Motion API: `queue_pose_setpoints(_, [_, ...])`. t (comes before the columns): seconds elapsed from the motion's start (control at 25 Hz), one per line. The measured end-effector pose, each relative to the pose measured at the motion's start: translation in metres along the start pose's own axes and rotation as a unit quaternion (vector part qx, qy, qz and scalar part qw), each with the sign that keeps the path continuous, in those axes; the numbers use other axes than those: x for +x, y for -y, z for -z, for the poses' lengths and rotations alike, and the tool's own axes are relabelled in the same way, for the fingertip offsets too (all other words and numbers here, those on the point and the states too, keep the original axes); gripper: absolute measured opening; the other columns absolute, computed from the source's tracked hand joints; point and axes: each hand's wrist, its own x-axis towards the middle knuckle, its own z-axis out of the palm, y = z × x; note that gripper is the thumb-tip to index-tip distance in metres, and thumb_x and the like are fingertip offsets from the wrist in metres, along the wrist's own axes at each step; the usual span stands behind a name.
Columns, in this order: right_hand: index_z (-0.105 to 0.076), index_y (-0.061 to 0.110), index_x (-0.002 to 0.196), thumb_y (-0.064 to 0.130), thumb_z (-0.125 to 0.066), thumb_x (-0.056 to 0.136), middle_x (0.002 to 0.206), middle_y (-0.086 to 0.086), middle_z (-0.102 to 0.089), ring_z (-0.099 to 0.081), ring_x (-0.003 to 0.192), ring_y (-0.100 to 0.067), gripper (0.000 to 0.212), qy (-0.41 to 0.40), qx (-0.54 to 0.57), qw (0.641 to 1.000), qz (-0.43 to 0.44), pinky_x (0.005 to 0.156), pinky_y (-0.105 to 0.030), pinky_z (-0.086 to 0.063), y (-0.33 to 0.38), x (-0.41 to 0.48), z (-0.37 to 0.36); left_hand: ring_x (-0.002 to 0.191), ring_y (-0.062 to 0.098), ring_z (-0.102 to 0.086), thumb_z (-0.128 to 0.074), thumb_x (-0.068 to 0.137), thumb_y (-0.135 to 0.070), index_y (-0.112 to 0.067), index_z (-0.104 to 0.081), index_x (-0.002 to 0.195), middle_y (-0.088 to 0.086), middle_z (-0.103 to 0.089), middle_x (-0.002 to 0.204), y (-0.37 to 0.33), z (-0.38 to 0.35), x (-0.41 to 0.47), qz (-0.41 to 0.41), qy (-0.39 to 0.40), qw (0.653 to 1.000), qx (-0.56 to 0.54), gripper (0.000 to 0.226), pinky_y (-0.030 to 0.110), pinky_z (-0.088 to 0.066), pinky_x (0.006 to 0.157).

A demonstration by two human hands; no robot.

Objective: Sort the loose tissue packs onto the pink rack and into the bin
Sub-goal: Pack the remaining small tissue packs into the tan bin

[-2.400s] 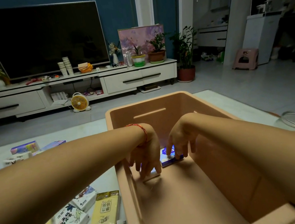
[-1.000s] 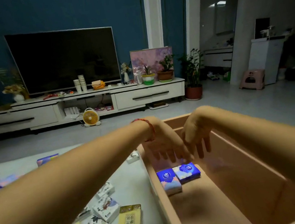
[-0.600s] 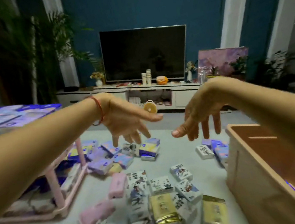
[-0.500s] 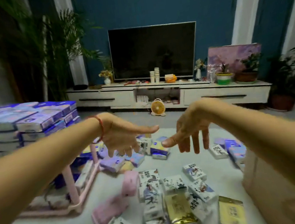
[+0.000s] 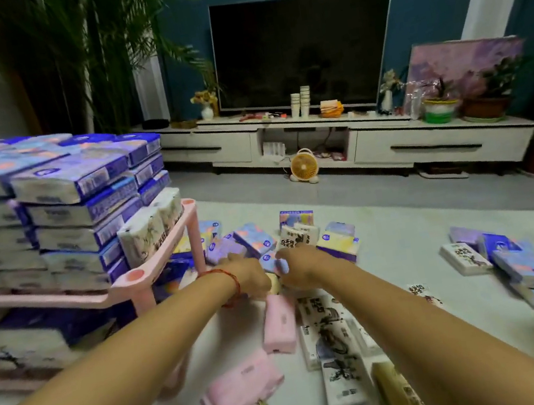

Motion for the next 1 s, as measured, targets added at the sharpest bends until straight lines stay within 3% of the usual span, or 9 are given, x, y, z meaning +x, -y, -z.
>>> queue_pose_setpoints(0.08, [-0.045, 0.013, 0.126, 0.025, -0.049, 0.091, 0.126, -0.016, -0.047, -0.047, 0.114, -0.032, 0.038, -0.025, -0.01, 1.0, -0.013, 0.092, -0.039, -0.042, 0.0, 0.003, -0.01, 0.124, 0.035, -0.038, -0.047, 0.088, -0.019, -0.01, -0.044, 0.13, 0.02, -0.041, 0.136, 0.006, -0.007, 0.012, 0.015, 0.012, 1.0, -0.014, 0.044, 0.038, -0.034, 0.102])
queue_pose_setpoints(0.16, [-0.044, 0.012, 0.126, 0.029, -0.05, 0.092, 0.125, -0.016, -0.047, -0.048, 0.113, -0.032, 0.038, -0.055, -0.007, 0.998, -0.02, 0.09, -0.039, -0.042, -0.001, 0.001, -0.014, 0.118, 0.033, -0.043, -0.052, 0.082, -0.014, -0.01, -0.05, 0.121, 0.017, -0.047, 0.129, 0.01, -0.01, 0.013, 0.009, 0.027, 0.999, -0.033, 0.04, 0.039, -0.04, 0.097])
queue_pose_setpoints(0.28, [-0.044, 0.01, 0.12, 0.03, -0.06, 0.085, 0.118, -0.012, -0.054, -0.053, 0.107, -0.031, 0.043, -0.082, 0.052, 0.994, -0.041, 0.082, -0.036, -0.044, -0.003, -0.008, -0.009, 0.114, 0.03, -0.047, -0.062, 0.07, -0.032, -0.019, -0.056, 0.116, 0.011, -0.055, 0.122, 0.012, -0.008, 0.012, 0.011, -0.004, 0.996, -0.083, 0.049, 0.037, -0.041, 0.096])
queue_pose_setpoints(0.4, [-0.041, 0.008, 0.124, 0.024, -0.06, 0.086, 0.123, -0.015, -0.049, -0.05, 0.111, -0.032, 0.046, -0.089, 0.092, 0.991, -0.039, 0.084, -0.033, -0.043, -0.014, -0.023, 0.005, 0.11, 0.028, -0.051, -0.049, 0.054, -0.049, -0.025, -0.061, 0.099, 0.007, -0.061, 0.114, 0.009, 0.002, -0.005, -0.01, -0.051, 0.989, -0.137, 0.053, 0.033, -0.042, 0.093])
queue_pose_setpoints(0.52, [-0.041, 0.013, 0.132, 0.031, -0.057, 0.088, 0.13, -0.016, -0.046, -0.047, 0.118, -0.032, 0.051, -0.047, 0.066, 0.996, -0.041, 0.091, -0.033, -0.043, -0.024, -0.031, 0.004, 0.106, 0.025, -0.055, -0.058, 0.062, -0.044, -0.023, -0.059, 0.09, 0.006, -0.063, 0.106, 0.001, 0.017, -0.033, -0.05, -0.027, 0.986, -0.16, 0.034, 0.03, -0.042, 0.089])
queue_pose_setpoints(0.64, [-0.044, 0.016, 0.132, 0.034, -0.052, 0.089, 0.135, -0.012, -0.049, -0.047, 0.122, -0.031, 0.048, -0.058, 0.086, 0.994, -0.025, 0.098, -0.036, -0.042, -0.008, -0.031, -0.013, 0.099, 0.023, -0.058, -0.056, 0.052, -0.046, -0.022, -0.058, 0.085, 0.005, -0.062, 0.095, -0.003, 0.019, -0.05, -0.085, -0.015, 0.983, -0.159, 0.041, 0.028, -0.042, 0.079])
queue_pose_setpoints(0.8, [-0.037, 0.021, 0.138, 0.034, -0.054, 0.087, 0.146, -0.011, -0.032, -0.037, 0.129, -0.029, 0.055, -0.096, 0.057, 0.992, -0.056, 0.102, -0.034, -0.033, 0.002, -0.022, -0.027, 0.075, 0.02, -0.049, -0.057, 0.054, -0.058, -0.019, -0.048, 0.067, 0.005, -0.052, 0.076, -0.004, 0.008, -0.059, -0.08, -0.027, 0.975, -0.205, 0.041, 0.024, -0.038, 0.064])
queue_pose_setpoints(0.88, [-0.04, 0.017, 0.13, 0.03, -0.054, 0.088, 0.137, -0.014, -0.037, -0.04, 0.124, -0.03, 0.046, -0.097, 0.062, 0.99, -0.081, 0.099, -0.036, -0.035, -0.002, -0.018, -0.025, 0.09, 0.027, -0.054, -0.063, 0.068, -0.063, -0.012, -0.058, 0.086, 0.011, -0.058, 0.09, -0.006, -0.01, -0.058, -0.088, -0.022, 0.982, -0.166, 0.055, 0.03, -0.04, 0.072])
queue_pose_setpoints(1.0, [-0.042, 0.013, 0.123, 0.035, -0.059, 0.086, 0.127, -0.015, -0.041, -0.047, 0.114, -0.032, 0.046, -0.089, 0.117, 0.986, -0.079, 0.092, -0.035, -0.04, -0.005, -0.021, -0.026, 0.114, 0.033, -0.045, -0.051, 0.084, -0.059, -0.01, -0.051, 0.121, 0.018, -0.051, 0.122, -0.007, -0.029, -0.064, -0.106, -0.047, 0.987, -0.108, 0.062, 0.036, -0.038, 0.092])
